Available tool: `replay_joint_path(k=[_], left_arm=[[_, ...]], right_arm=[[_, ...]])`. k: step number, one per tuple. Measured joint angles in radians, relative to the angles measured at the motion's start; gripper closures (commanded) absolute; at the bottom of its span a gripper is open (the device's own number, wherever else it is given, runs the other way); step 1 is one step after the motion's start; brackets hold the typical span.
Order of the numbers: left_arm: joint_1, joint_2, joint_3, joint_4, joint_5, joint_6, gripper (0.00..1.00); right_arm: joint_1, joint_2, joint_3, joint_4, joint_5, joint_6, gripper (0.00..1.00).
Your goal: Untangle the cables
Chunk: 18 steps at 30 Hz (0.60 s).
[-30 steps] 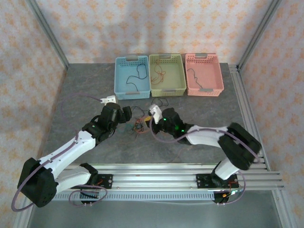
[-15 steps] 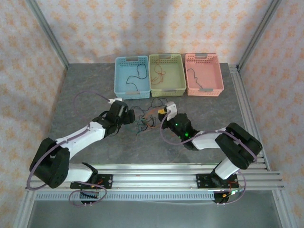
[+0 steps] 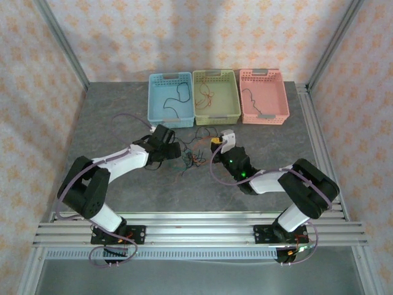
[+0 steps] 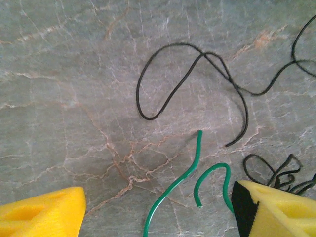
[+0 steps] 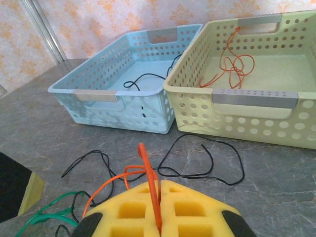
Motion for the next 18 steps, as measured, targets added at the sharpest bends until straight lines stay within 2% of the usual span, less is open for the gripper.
replay_joint_path(k=[5,18], left_arm=[[0.000,0.043,0.005,-0.012,0.045,-0.016,0.30],[0.000,0.151,0.063,-0.023,0.043,0.023,0.39]], right_arm=[[0.000,0.000,-0.003,0.003,0.018,0.000,1.00],[0.000,0.000,-0.004,0.004,0.025,0.000,1.00]])
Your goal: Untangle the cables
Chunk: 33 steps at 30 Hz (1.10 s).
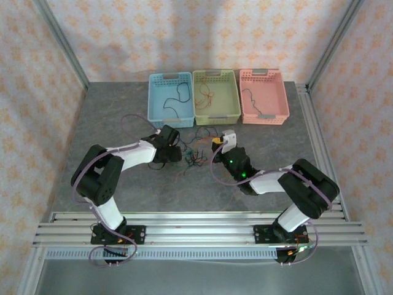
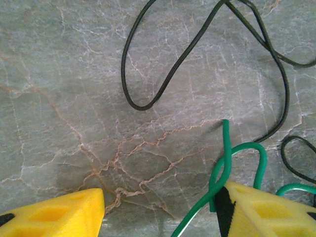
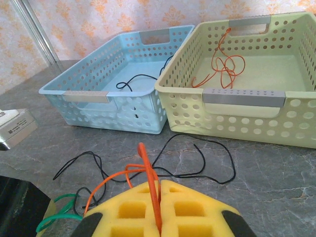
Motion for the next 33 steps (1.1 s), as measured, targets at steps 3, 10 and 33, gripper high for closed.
replay_joint_path(k=[3,10,33], left_arm=[[-0.001,0.006,0.005,0.001,-0.001,0.009,0.42],[-0.001,0.010,0.007,0.008,0.008,0.018,0.67],[-0.002,-0.135,-0.064,0.027,-0.116,-0.003,1.00]], right_arm=[[0.000,0.000,0.000,0.000,0.000,0.000,1.00],[0.000,0.001,0.000,0.002,0.000,0.000,1.00],[-0.003,-0.016,-0.073,0.076,0.215,0.003,1.00]])
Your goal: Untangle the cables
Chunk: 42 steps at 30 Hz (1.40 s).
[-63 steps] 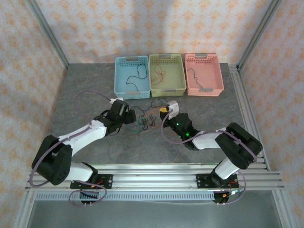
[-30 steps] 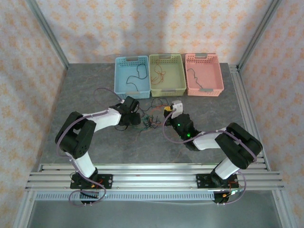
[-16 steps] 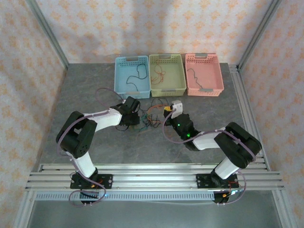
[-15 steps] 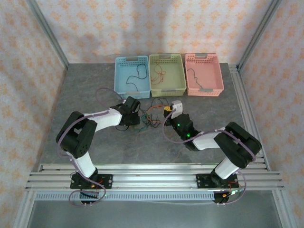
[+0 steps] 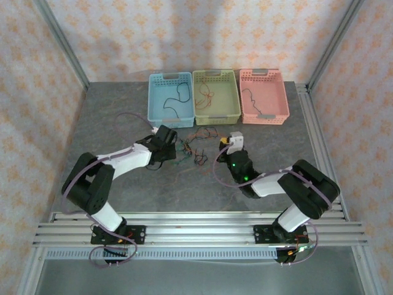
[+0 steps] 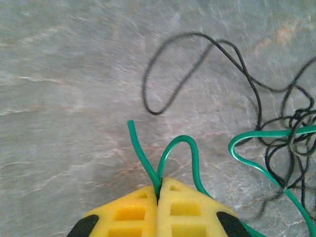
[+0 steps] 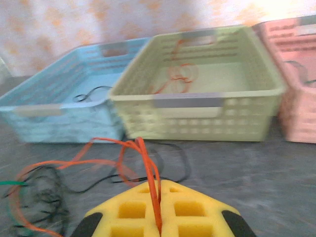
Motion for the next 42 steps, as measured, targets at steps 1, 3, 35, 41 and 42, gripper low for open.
replay_joint_path(k=[1,3,35,41,42], left_arm=[[0.008,-0.023,-0.015,0.003,-0.015,-0.010,1.00],[0.031,-0.087,-0.068,0.024,-0.050,-0.037,1.00],[0.167,-0.342,-0.257,0.091,-0.171,-0.155,1.00],[0.167,-0.329,-0.257,0.100,-0.150,-0.154,1.00],[0.167,-0.324,-0.257,0.105,-0.145,-0.154,1.00]], right_arm=[[-0.002,-0.014,-0.021,0.018,0.055,0.000,1.00],[-0.017,-0.048,-0.069,0.071,0.178,0.008,1.00],[-0.428,-0.384,-0.138,-0.292,0.393,0.498,1.00],[-0.433,-0.543,-0.109,-0.372,0.308,0.450,1.00],[-0.434,-0.553,-0.087,-0.393,0.276,0.444,1.00]])
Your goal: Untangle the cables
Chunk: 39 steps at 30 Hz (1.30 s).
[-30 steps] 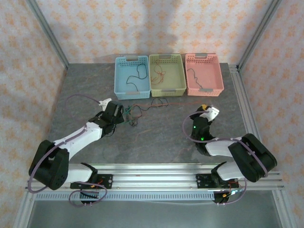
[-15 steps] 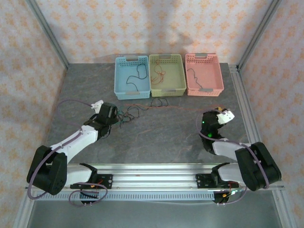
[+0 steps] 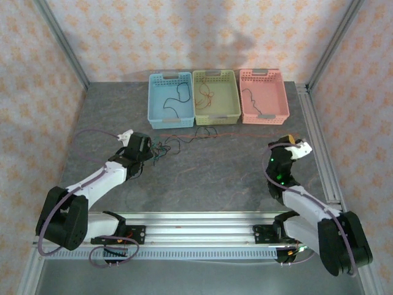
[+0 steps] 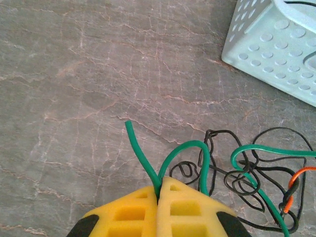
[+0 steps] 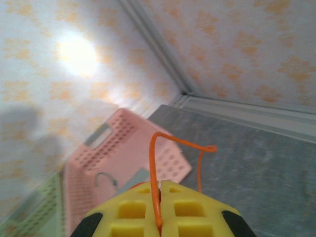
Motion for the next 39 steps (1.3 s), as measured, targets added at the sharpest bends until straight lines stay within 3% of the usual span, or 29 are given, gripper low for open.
replay_joint_path(k=[7,12,15,17,22,27,34,39], left_arm=[[0.000,0.033,0.000,0.043,0.065,0.003,1.00],[0.000,0.029,0.000,0.060,0.086,0.008,1.00],[0.000,0.008,-0.005,0.068,0.099,0.011,1.00],[0.000,-0.006,-0.010,0.076,0.107,0.016,1.00],[-0.001,-0.007,-0.012,0.098,0.133,0.034,1.00],[-0.021,-0.005,-0.012,0.122,0.157,0.059,1.00],[-0.062,-0.005,-0.012,0.126,0.161,0.092,1.00],[-0.062,-0.006,-0.013,0.143,0.172,0.115,1.00]], right_arm=[[0.060,0.044,0.273,-0.150,-0.364,-0.076,1.00],[0.142,0.067,0.304,-0.241,-0.511,-0.108,1.00],[0.171,0.070,0.277,-0.331,-0.557,-0.121,0.61],[0.173,0.069,0.251,-0.395,-0.571,-0.136,0.48],[0.176,0.036,0.209,-0.520,-0.575,-0.182,0.47],[0.238,0.061,0.260,-0.517,-0.644,-0.277,0.50],[0.367,0.376,0.530,-0.478,-0.818,-0.555,0.45],[0.389,0.576,0.696,-0.518,-0.933,-0.844,0.43]])
